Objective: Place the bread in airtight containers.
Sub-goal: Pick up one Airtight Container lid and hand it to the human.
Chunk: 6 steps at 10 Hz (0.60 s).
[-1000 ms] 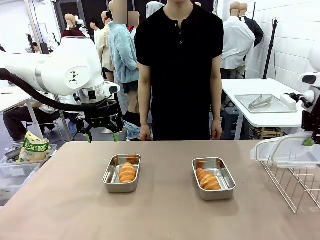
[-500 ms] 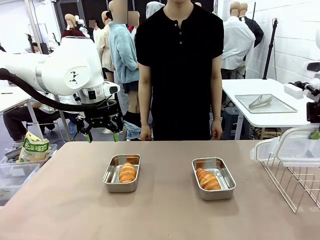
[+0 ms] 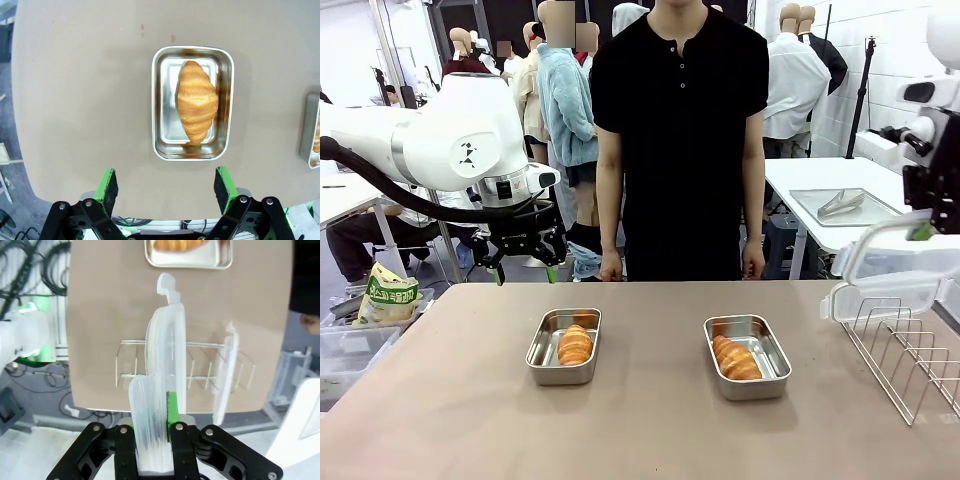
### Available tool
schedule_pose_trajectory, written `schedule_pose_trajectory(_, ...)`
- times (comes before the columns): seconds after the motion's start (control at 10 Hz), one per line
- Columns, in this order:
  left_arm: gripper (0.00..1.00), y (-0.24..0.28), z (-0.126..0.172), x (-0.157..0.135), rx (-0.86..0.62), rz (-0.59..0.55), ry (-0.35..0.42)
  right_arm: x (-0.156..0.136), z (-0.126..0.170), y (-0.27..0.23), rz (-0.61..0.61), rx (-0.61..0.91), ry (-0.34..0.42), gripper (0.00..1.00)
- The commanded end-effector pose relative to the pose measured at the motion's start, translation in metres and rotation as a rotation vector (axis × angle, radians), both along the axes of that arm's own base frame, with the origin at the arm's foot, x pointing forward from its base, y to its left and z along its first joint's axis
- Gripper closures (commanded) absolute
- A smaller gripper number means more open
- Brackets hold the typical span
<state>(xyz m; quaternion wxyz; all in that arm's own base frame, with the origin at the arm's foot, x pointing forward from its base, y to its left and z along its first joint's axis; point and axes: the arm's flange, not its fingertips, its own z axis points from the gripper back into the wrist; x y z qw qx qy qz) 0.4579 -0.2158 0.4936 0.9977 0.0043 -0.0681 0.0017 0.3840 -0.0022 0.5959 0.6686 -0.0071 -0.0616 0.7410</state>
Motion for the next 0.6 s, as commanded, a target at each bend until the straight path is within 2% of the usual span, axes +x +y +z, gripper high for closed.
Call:
schedule_pose_trajectory(0.0, 0.0, 0.002, 0.001, 0.0, 0.0, 0.001, -0.003, 0.002, 0.017, 0.023, 0.117, -0.005, -0.097, 1.0)
schedule_pose_trajectory(0.2, 0.0, 0.002, 0.001, 0.0, 0.0, 0.001, -0.003, 0.009, 0.032, 0.052, 0.241, 0.01, -0.198, 1.0)
schedule_pose_trajectory(0.5, 0.0, 0.002, 0.001, 0.0, 0.0, 0.001, -0.003, 0.025, 0.05, 0.079, 0.388, 0.032, -0.302, 1.0)
